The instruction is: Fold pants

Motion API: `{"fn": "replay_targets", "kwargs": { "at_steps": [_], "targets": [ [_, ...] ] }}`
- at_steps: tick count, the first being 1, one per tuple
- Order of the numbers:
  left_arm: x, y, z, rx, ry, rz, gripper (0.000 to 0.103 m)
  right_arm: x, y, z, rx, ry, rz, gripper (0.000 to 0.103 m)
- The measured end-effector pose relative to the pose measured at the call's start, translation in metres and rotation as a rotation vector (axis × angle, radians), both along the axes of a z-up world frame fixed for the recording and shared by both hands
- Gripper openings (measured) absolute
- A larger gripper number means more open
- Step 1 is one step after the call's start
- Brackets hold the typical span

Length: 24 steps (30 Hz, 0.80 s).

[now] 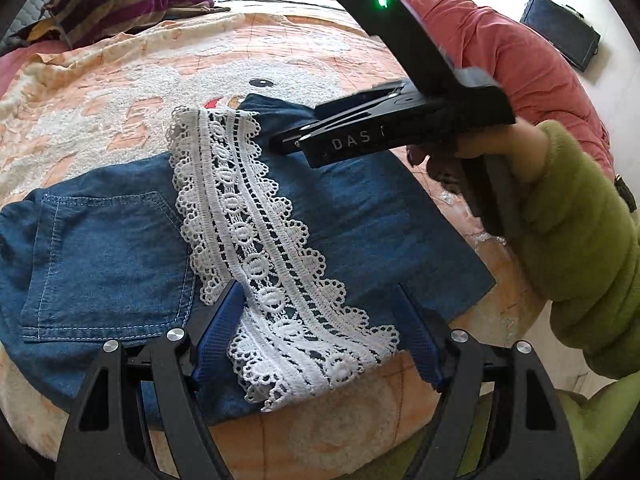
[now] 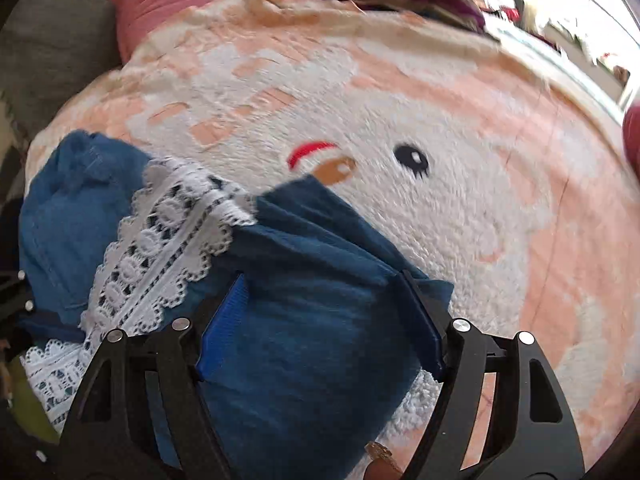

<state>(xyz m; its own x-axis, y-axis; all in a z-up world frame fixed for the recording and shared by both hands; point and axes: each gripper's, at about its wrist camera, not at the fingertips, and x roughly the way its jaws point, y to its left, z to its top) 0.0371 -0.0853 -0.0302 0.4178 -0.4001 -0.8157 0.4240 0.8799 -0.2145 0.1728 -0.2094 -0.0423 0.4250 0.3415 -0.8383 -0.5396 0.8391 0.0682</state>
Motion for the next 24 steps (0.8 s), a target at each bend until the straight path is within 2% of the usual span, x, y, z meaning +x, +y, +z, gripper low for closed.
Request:
{"fn": "replay_targets", "kwargs": {
  "at_steps": [2,5,8,10,13,16,24],
  "targets": [
    [0.002,0.003,0.003,-0.017,-0.002,0.006,0.075,-0.004,0.001,0.006,0.001,-0.021,0.004,0.067],
    [0.001,0.014,0.012,-0.023,-0.027,0.044,0.075,-0.012,-0.001,0.023,0.052,-0.053,0.022,0.067],
    [0.002,0.031,0.024,-0.040,-0.049,0.095,0.075,-0.020,-0.003,0.040,0.083,-0.096,0.028,0.071],
    [0.001,0.039,0.030,-0.037,-0.063,0.125,0.090,-0.024,-0.003,0.047,0.091,-0.111,0.031,0.075],
    [-0.001,0.054,0.040,-0.034,-0.090,0.172,0.092,-0.029,-0.001,0.058,0.107,-0.134,0.038,0.078],
    [-0.005,0.065,0.047,-0.010,-0.107,0.224,0.098,-0.034,0.003,0.069,0.127,-0.152,0.049,0.083],
    [-0.013,0.092,0.057,0.044,-0.131,0.325,0.098,-0.045,0.029,0.096,0.154,-0.200,0.112,0.088]
  ]
}}
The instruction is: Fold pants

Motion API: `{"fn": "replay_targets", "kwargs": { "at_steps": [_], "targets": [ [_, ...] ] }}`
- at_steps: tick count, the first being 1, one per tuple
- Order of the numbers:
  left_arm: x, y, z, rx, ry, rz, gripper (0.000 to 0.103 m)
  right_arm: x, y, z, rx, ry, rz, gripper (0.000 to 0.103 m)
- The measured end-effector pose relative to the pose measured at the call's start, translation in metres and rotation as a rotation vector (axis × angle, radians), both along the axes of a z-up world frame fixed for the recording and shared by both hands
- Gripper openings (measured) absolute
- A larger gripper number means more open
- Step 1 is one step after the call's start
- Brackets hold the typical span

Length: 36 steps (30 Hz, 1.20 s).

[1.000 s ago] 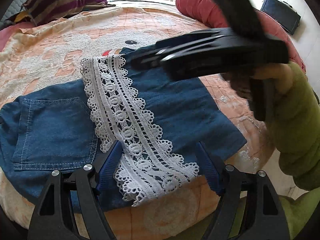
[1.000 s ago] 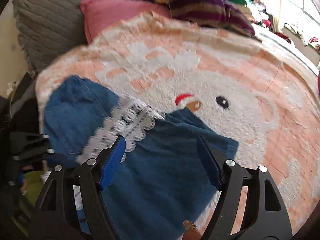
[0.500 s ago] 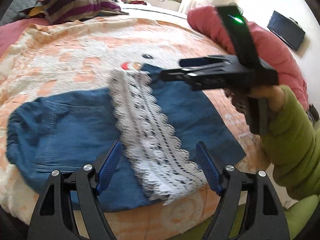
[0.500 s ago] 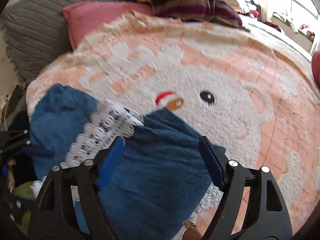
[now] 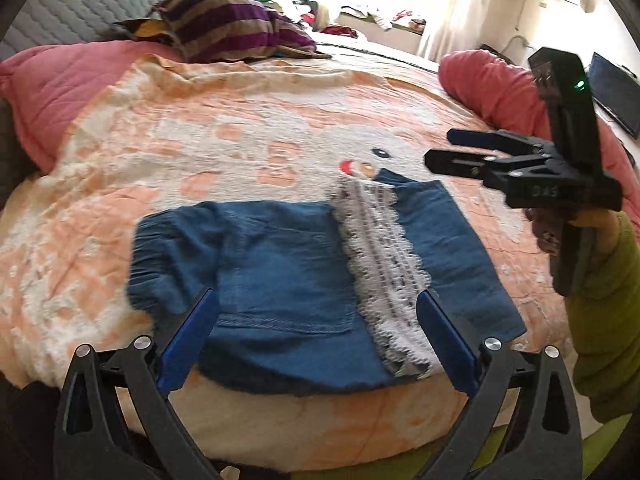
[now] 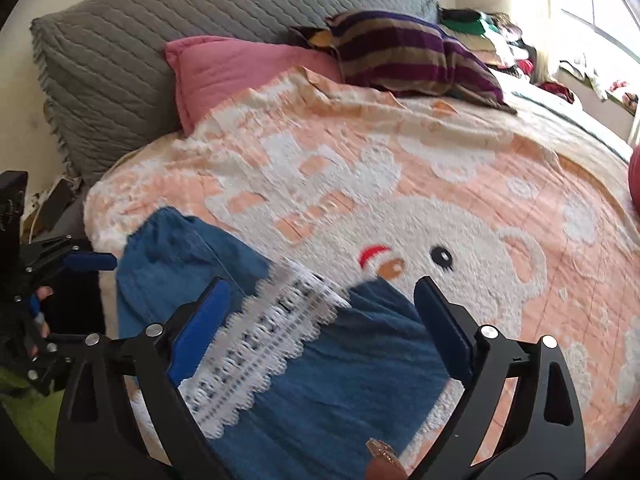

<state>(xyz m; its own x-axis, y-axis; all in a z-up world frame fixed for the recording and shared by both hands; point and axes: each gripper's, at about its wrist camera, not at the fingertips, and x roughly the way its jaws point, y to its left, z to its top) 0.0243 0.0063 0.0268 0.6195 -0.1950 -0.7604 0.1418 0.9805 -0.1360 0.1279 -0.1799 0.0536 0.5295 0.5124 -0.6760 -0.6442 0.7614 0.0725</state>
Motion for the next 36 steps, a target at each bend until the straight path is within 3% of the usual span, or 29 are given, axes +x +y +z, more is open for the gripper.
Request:
{"fn": "replay_targets", "kwargs": {
  "at_steps": [8,18,27,33,36],
  "targets": [
    [-0.016,0.027,-0.001,-0.003,0.008,0.072,0.098,-0.007,0.038,0.010,-0.019,-0.019,0.068,0.090],
    [-0.026,0.063,-0.007,-0.065,0.017,0.159,0.098,-0.011,0.089,0.009,-0.055,-0.003,0.155,0.090],
    [-0.024,0.097,-0.032,-0.201,0.092,0.240,0.098,-0.004,0.137,-0.004,-0.094,0.053,0.254,0.091],
    [-0.021,0.100,-0.048,-0.342,0.105,0.221,0.098,0.006,0.169,-0.019,-0.126,0.122,0.356,0.091],
    [-0.017,0.092,-0.054,-0.374,0.105,0.195,0.094,0.012,0.186,-0.026,-0.143,0.157,0.400,0.090]
  ]
}}
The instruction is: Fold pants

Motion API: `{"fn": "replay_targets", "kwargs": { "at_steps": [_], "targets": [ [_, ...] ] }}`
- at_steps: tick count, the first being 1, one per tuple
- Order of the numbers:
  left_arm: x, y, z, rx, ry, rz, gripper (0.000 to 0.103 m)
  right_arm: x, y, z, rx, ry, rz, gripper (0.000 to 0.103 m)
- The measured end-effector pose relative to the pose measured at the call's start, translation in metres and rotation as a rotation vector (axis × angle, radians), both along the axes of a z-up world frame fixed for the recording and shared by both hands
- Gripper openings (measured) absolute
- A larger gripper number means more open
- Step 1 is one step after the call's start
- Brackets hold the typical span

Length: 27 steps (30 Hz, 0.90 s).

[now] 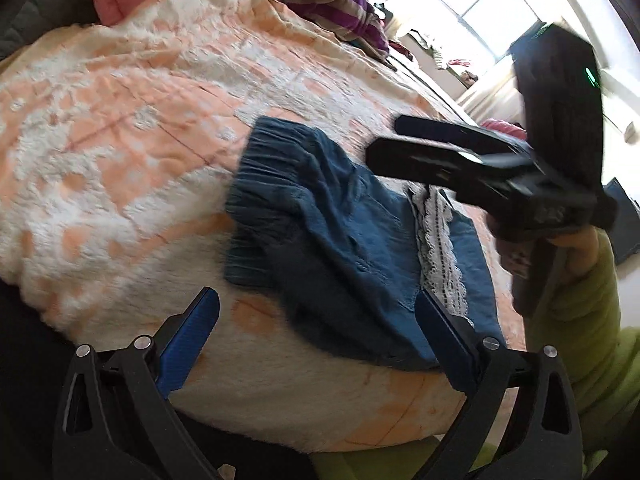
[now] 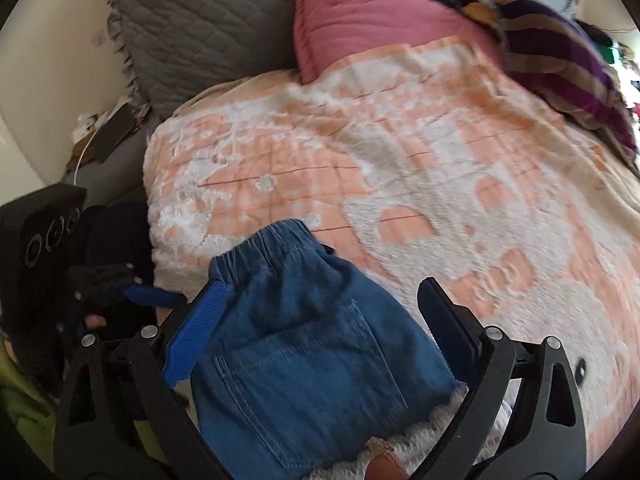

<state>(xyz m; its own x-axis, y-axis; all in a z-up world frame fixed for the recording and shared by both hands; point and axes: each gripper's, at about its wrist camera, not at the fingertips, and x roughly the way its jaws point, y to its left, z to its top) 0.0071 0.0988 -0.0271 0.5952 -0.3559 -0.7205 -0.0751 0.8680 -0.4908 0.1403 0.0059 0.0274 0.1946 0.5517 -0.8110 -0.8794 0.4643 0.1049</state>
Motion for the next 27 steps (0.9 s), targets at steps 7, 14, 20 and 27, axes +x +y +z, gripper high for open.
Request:
{"fn": "replay_targets", "kwargs": {
  "at_steps": [7,14,20,27],
  "targets": [
    [0.009,-0.005,-0.020,-0.047,0.026,-0.044,0.058,0.011,0.034,-0.026,-0.061,0.117,0.120,0.087],
    [0.012,0.000,-0.028,-0.090,0.030,-0.050,0.060,0.010,0.057,-0.055,-0.092,0.193,0.211,0.066],
    [0.016,-0.008,-0.023,-0.105,-0.001,-0.093,0.085,0.015,0.028,-0.035,0.021,0.192,0.185,0.031],
    [0.016,-0.013,-0.012,-0.113,-0.035,-0.082,0.095,0.016,-0.033,0.008,0.217,0.191,0.142,0.028]
  ]
}}
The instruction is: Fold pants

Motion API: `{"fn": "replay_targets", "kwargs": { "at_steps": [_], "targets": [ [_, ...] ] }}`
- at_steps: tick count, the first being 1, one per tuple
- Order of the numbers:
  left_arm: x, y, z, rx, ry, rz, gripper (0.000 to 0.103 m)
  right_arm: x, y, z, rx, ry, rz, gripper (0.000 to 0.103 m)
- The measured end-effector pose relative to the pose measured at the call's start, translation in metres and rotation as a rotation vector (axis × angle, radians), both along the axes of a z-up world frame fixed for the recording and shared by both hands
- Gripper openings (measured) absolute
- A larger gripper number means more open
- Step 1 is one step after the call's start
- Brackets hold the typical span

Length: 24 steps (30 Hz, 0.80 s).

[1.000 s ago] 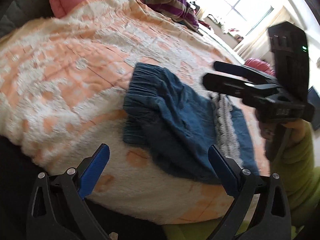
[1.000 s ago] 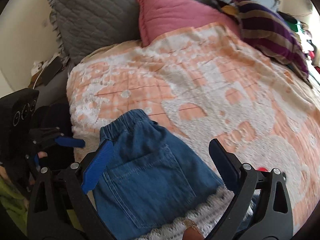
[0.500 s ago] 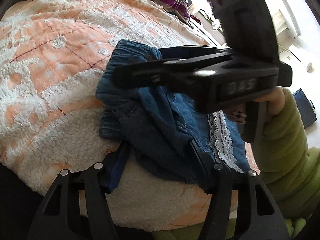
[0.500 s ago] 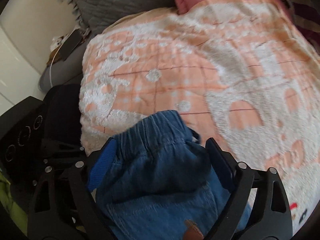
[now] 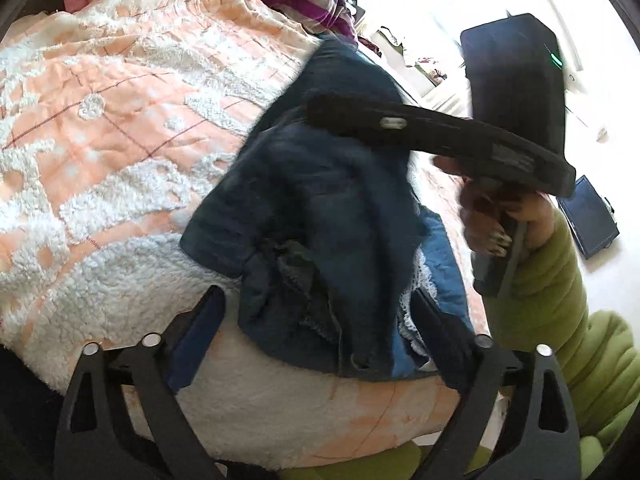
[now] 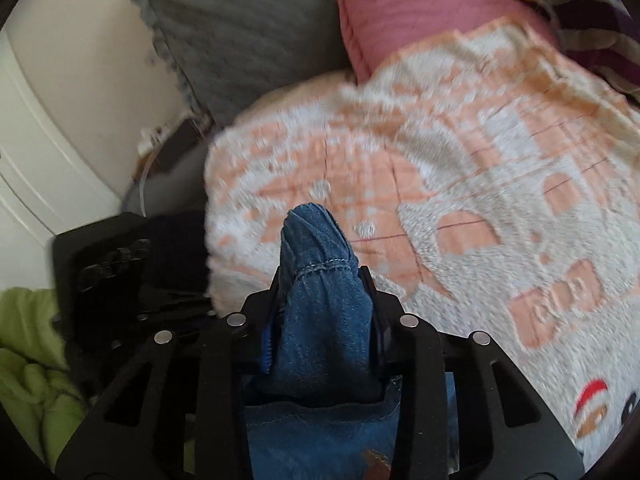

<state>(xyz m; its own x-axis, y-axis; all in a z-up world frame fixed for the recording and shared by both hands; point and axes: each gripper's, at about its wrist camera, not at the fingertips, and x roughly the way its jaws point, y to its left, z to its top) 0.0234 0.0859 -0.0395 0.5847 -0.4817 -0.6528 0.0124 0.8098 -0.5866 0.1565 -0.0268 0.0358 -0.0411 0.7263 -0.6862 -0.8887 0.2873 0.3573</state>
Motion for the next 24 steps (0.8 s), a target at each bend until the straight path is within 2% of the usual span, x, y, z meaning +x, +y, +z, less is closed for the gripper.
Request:
{"fn": "replay_targets", "kwargs": {
  "at_steps": [8,10,13,20,22,24],
  "targets": [
    [0.022,-0.043,0.014,-0.072,-0.034,-0.117,0.094,-0.002,-0.060,0.020,0.092,-0.018,-0.083,0.028],
    [0.025,-0.059,0.024,-0.054,-0.063,-0.157,0.089,0.000,-0.075,0.021,0.108,-0.019,-0.113,0.028],
    [0.026,-0.077,0.035,-0.032,-0.082,-0.202,0.087,0.003,-0.097,0.022,0.132,-0.009,-0.150,0.028],
    [0.032,-0.120,0.045,0.004,-0.101,-0.328,0.087,-0.004,-0.153,0.018,0.157,-0.011,-0.246,0.038],
    [0.029,-0.135,0.043,0.027,-0.100,-0.375,0.087,-0.007,-0.168,0.015,0.152,-0.021,-0.285,0.048],
    [0.032,-0.148,0.041,0.065,-0.093,-0.411,0.087,-0.010,-0.188,0.010,0.132,-0.034,-0.355,0.052]
  ]
}}
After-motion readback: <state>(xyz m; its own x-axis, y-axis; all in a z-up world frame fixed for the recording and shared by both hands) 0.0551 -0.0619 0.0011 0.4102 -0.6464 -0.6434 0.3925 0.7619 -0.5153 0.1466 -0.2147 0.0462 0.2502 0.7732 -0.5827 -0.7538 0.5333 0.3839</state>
